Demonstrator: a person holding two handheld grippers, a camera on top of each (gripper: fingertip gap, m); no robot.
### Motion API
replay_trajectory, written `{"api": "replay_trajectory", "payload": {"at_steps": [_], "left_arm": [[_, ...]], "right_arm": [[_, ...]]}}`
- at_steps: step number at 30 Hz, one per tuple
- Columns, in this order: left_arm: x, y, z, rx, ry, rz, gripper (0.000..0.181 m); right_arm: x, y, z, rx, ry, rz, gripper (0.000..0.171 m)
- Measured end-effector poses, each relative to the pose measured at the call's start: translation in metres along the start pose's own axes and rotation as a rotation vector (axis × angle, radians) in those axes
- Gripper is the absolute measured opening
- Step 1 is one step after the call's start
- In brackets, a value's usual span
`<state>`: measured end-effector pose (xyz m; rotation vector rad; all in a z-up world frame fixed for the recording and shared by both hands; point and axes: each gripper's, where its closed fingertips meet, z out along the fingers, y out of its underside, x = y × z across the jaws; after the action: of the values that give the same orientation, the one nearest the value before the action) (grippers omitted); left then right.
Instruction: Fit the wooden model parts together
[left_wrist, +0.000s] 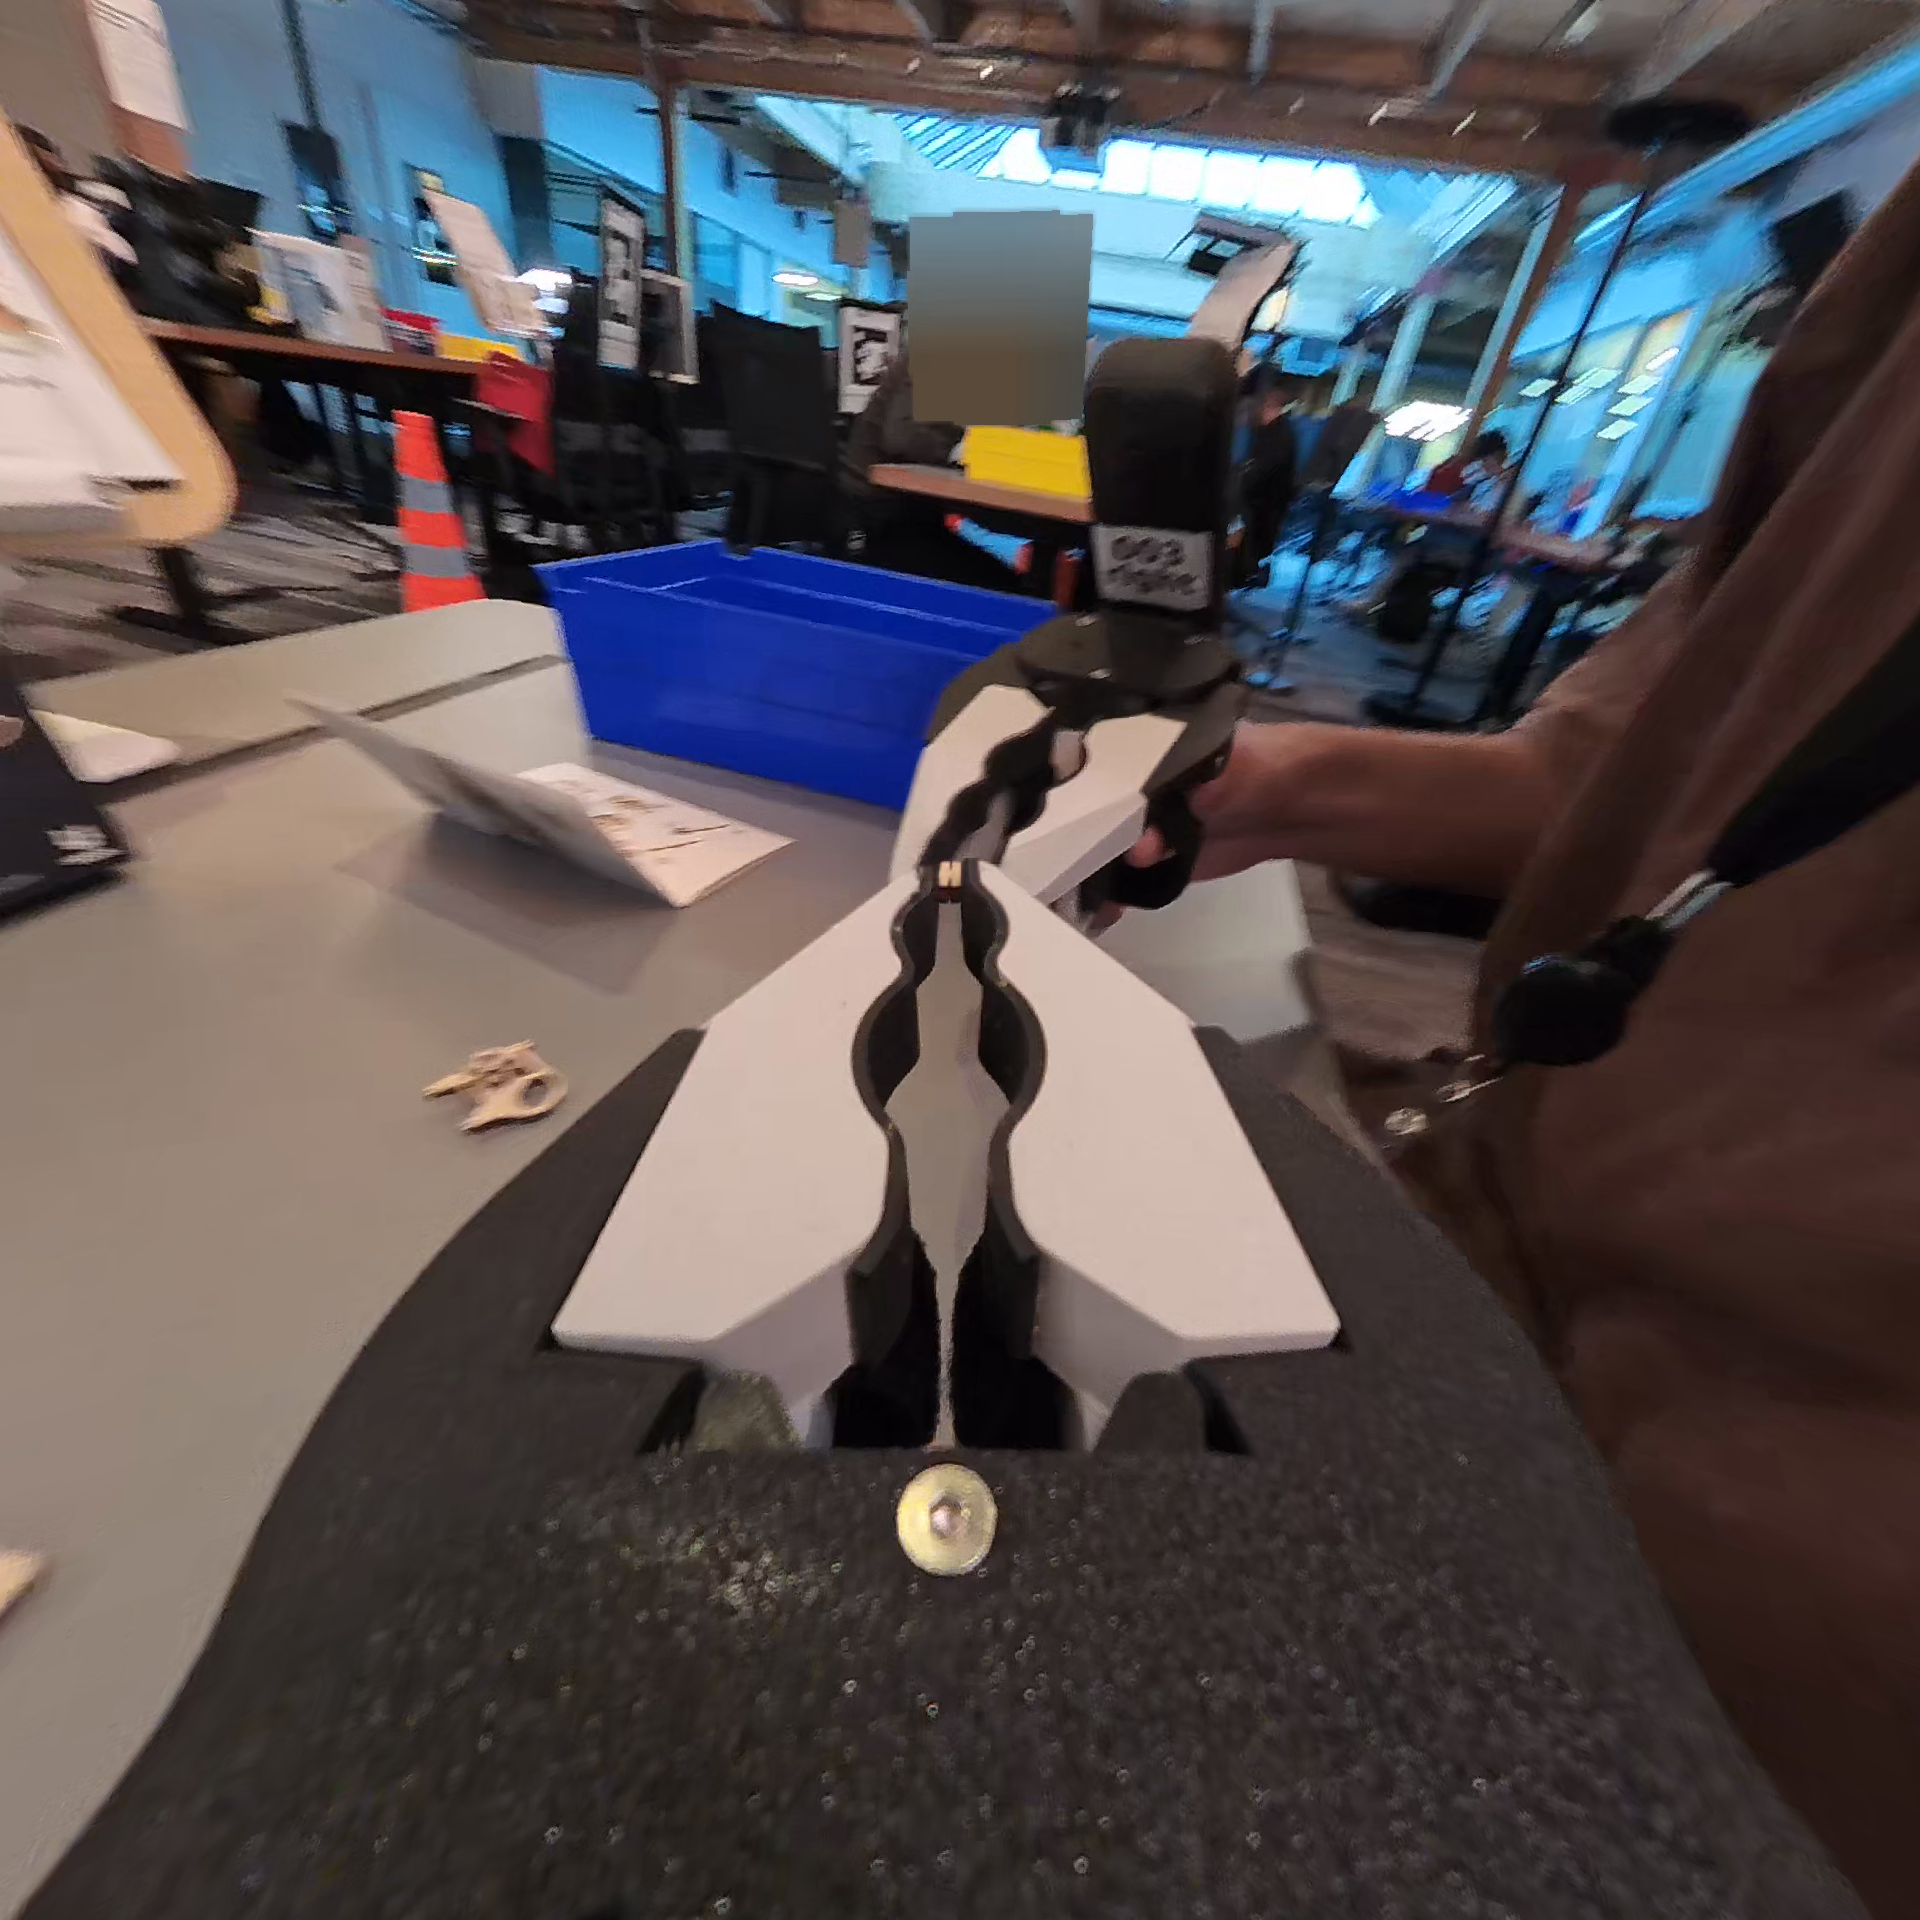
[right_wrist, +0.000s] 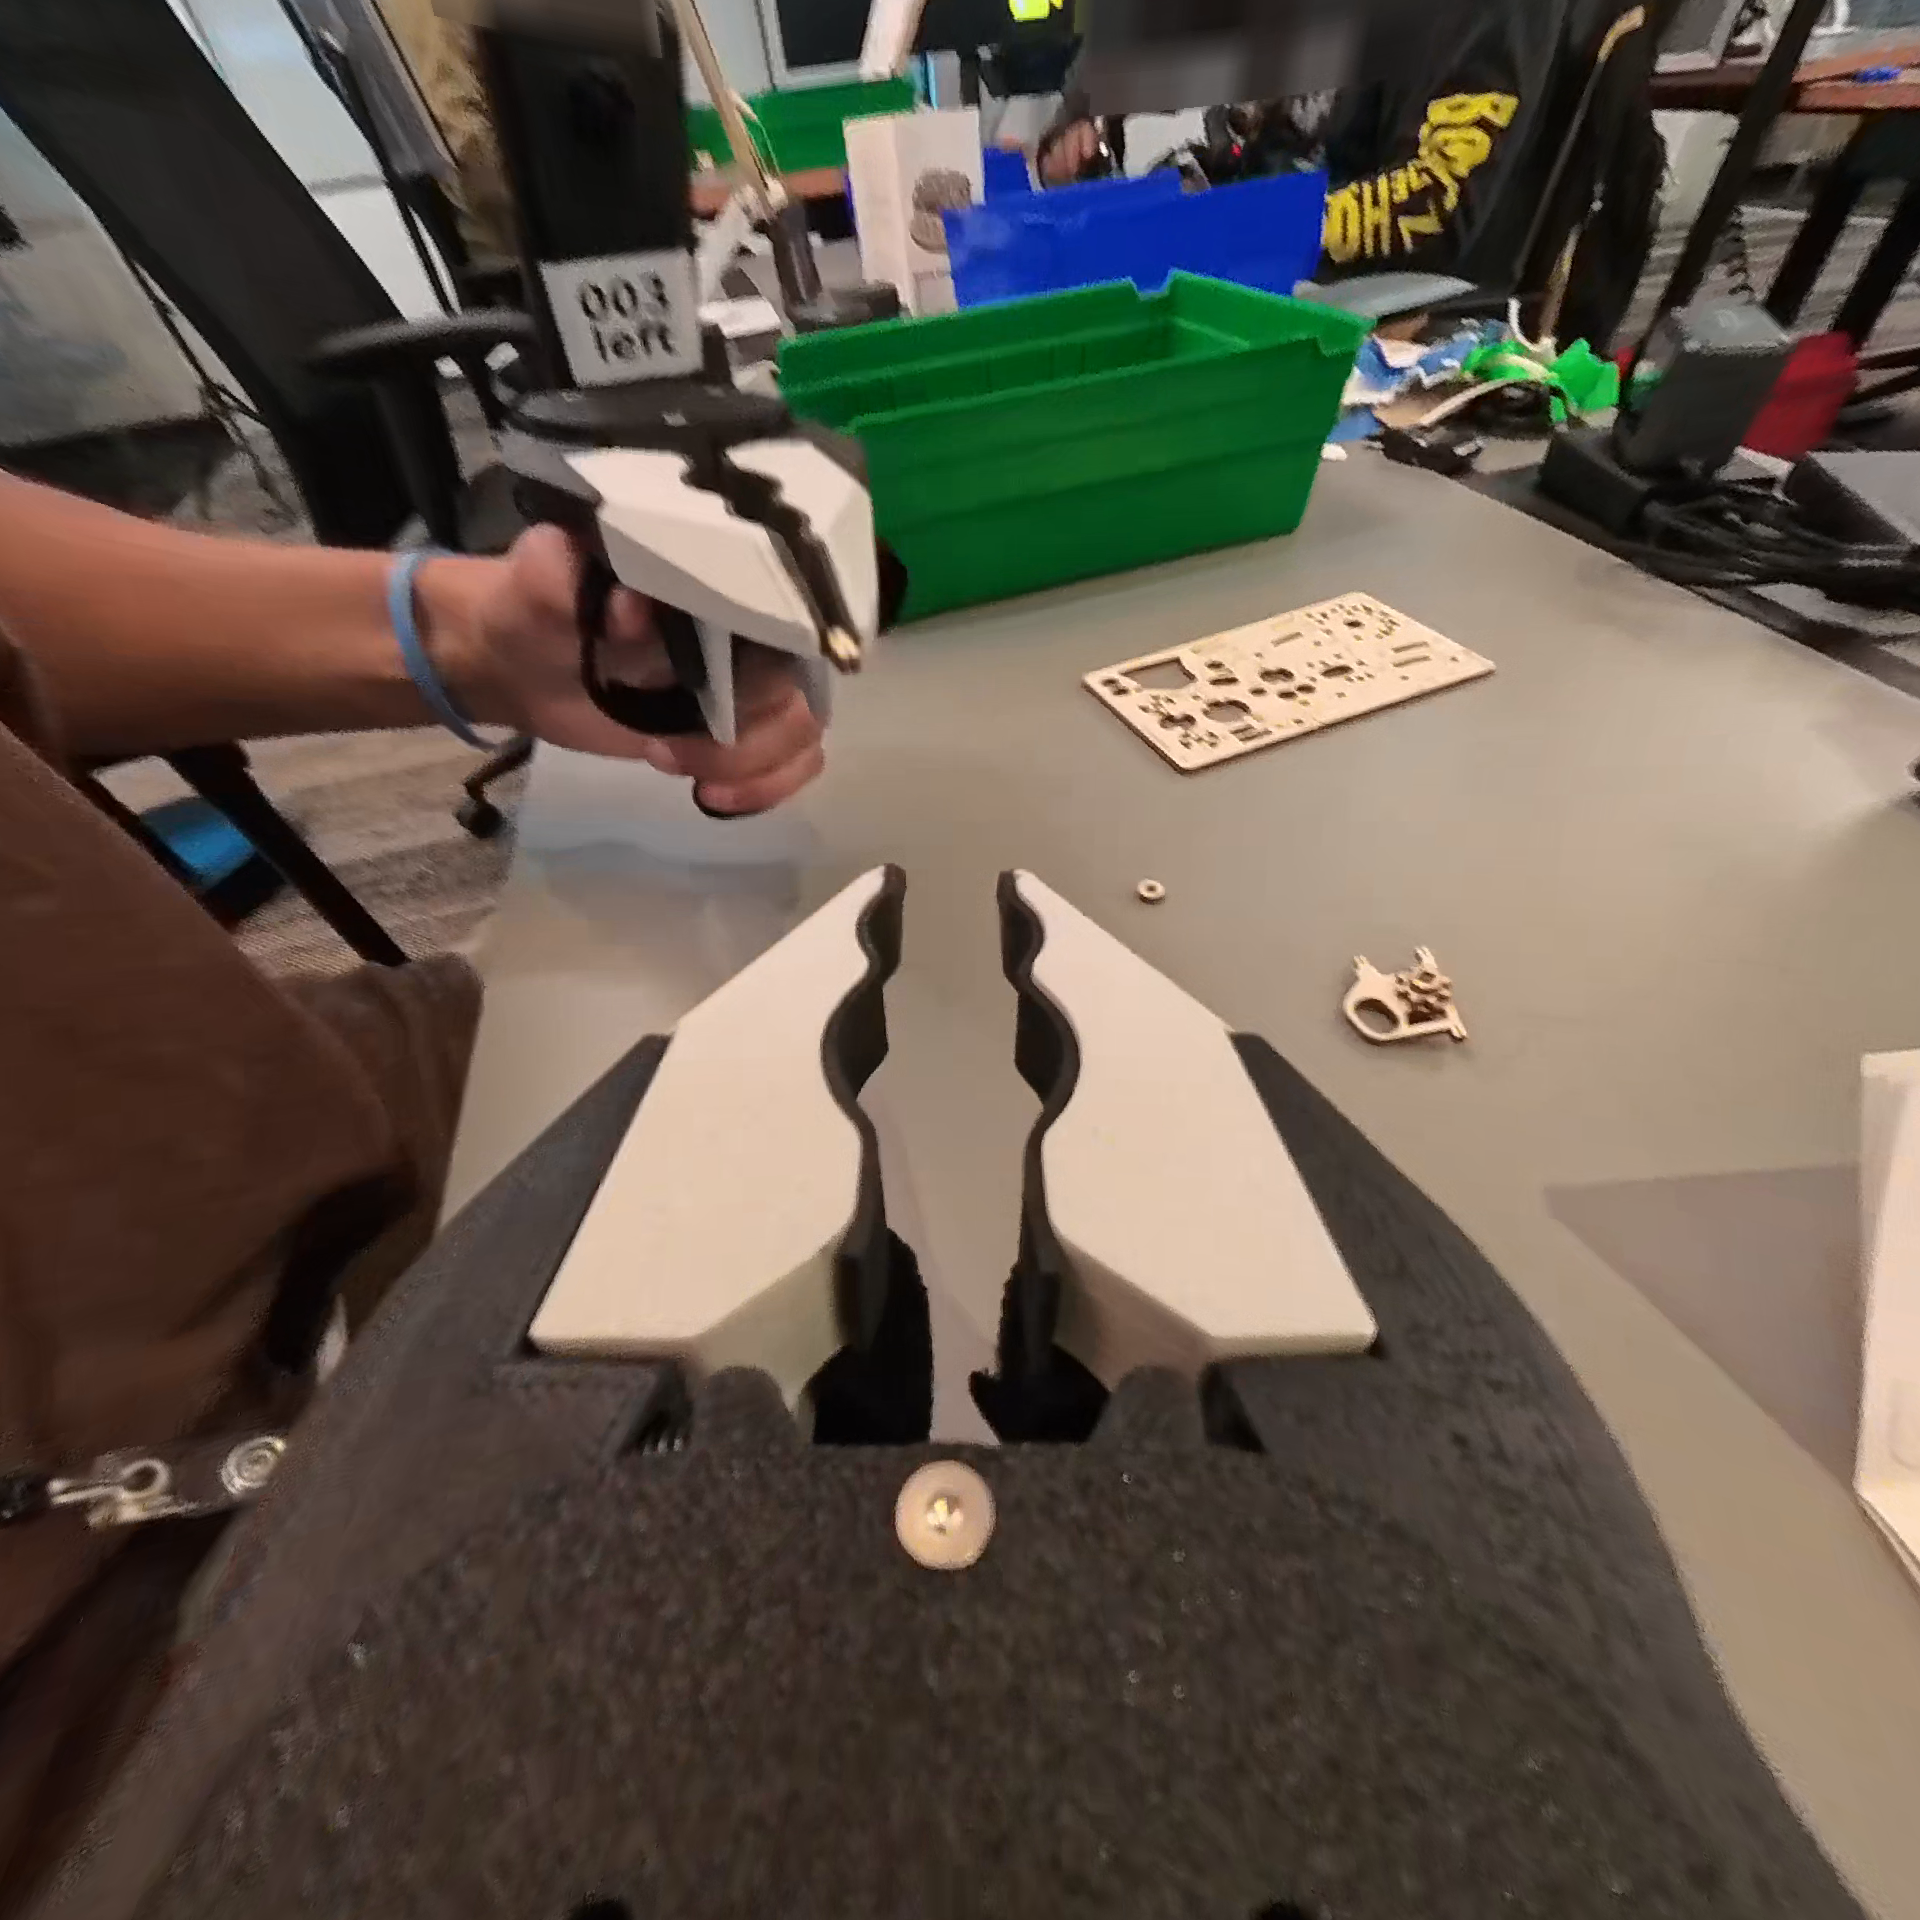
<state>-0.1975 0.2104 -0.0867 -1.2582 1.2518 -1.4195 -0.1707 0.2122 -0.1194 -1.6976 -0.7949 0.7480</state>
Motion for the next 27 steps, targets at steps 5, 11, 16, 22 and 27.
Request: {"api": "replay_trajectory", "payload": {"at_steps": [5, 11, 16, 22, 27], "left_arm": [[0.013, -0.007, 0.01, 0.033, 0.066, -0.087, 0.002], [0.024, -0.013, 0.022, 0.062, 0.161, -0.143, 0.002], [0.022, -0.016, 0.022, 0.077, 0.169, -0.163, 0.002], [0.023, -0.013, 0.022, 0.057, 0.181, -0.152, 0.002], [0.026, -0.01, 0.018, 0.044, 0.19, -0.148, 0.002]], "right_arm": [[-0.012, -0.019, -0.012, 0.09, -0.053, -0.027, 0.017], [-0.019, -0.035, -0.025, 0.186, -0.141, 0.033, 0.015], [-0.026, -0.035, -0.024, 0.182, -0.161, 0.021, 0.012], [-0.027, -0.034, -0.019, 0.179, -0.147, 0.026, 0.007], [-0.032, -0.035, -0.015, 0.179, -0.167, 0.025, 0.007]]}}
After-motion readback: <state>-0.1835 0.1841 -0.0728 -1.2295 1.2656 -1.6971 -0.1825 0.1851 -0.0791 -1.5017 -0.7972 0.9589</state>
